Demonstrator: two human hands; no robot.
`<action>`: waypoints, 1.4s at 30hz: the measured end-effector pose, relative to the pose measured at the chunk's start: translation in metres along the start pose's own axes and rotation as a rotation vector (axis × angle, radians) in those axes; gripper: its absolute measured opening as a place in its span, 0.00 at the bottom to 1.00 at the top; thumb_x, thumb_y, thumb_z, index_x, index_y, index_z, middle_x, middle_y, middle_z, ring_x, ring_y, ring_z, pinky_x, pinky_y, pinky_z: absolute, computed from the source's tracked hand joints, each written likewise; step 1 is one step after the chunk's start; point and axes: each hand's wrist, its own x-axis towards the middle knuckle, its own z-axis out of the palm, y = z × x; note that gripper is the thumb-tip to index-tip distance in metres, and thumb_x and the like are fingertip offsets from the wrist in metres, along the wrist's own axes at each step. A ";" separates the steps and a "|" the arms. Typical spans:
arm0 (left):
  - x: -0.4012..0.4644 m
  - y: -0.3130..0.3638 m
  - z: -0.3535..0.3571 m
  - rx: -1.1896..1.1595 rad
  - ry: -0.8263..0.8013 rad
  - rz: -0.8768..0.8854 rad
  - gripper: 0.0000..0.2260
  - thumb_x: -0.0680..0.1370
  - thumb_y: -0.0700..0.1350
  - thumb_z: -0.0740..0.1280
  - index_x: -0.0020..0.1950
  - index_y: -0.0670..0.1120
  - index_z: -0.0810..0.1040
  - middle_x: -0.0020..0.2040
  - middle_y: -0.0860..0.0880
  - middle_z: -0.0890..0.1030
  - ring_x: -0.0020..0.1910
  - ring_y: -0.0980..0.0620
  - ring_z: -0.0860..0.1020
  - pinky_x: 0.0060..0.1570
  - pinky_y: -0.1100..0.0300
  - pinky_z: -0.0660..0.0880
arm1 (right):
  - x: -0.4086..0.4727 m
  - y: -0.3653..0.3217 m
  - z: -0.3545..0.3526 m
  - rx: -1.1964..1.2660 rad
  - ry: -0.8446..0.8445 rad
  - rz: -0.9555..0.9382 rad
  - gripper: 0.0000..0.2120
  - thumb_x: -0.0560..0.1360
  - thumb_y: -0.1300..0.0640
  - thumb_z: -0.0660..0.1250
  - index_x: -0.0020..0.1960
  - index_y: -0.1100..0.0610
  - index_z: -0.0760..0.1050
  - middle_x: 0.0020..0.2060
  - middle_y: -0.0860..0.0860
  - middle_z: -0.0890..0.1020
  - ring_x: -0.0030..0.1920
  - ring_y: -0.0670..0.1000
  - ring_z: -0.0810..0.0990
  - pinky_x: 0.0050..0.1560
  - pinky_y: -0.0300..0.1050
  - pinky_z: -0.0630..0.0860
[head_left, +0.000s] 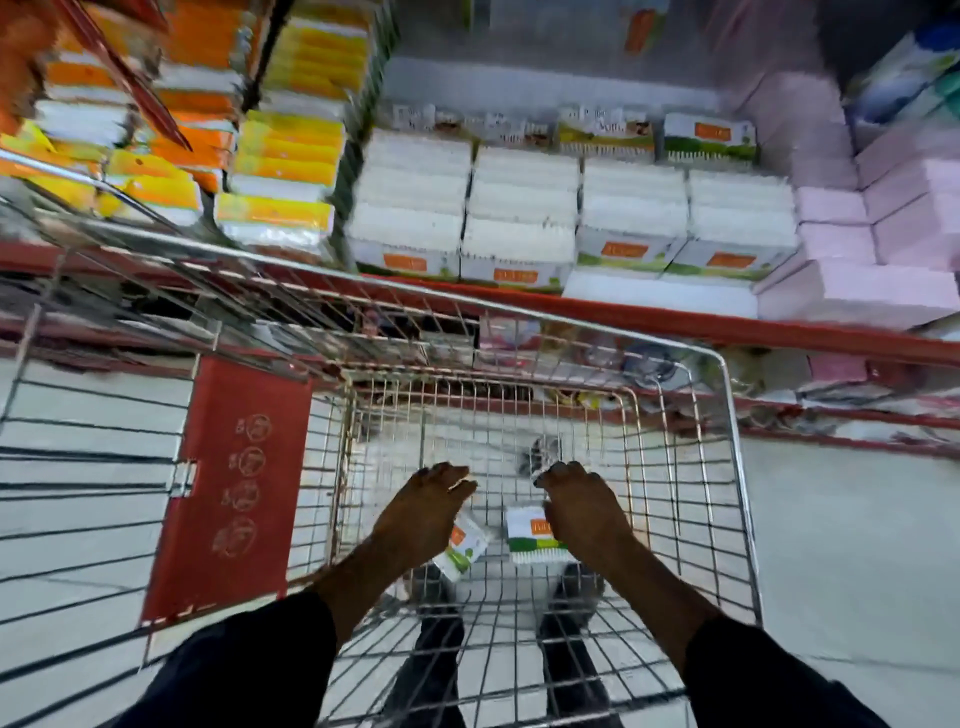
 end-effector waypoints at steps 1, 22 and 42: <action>0.006 -0.003 0.012 -0.027 -0.063 0.009 0.32 0.65 0.33 0.75 0.69 0.41 0.75 0.71 0.39 0.74 0.69 0.36 0.72 0.67 0.40 0.70 | 0.003 0.002 0.009 -0.027 -0.061 0.012 0.21 0.77 0.61 0.64 0.69 0.56 0.70 0.68 0.55 0.73 0.68 0.58 0.69 0.65 0.52 0.68; -0.025 0.016 -0.059 -0.048 0.195 0.014 0.24 0.55 0.26 0.74 0.45 0.47 0.85 0.44 0.48 0.84 0.42 0.45 0.84 0.38 0.53 0.84 | -0.029 -0.007 -0.051 0.059 0.240 0.031 0.15 0.65 0.67 0.72 0.50 0.54 0.80 0.48 0.53 0.83 0.50 0.57 0.81 0.47 0.47 0.77; 0.022 0.159 -0.286 -0.038 0.836 0.097 0.16 0.68 0.30 0.73 0.53 0.42 0.85 0.46 0.48 0.83 0.47 0.48 0.80 0.46 0.54 0.80 | -0.089 0.077 -0.285 0.203 0.927 0.136 0.15 0.70 0.68 0.72 0.53 0.55 0.80 0.47 0.52 0.82 0.49 0.56 0.80 0.48 0.49 0.80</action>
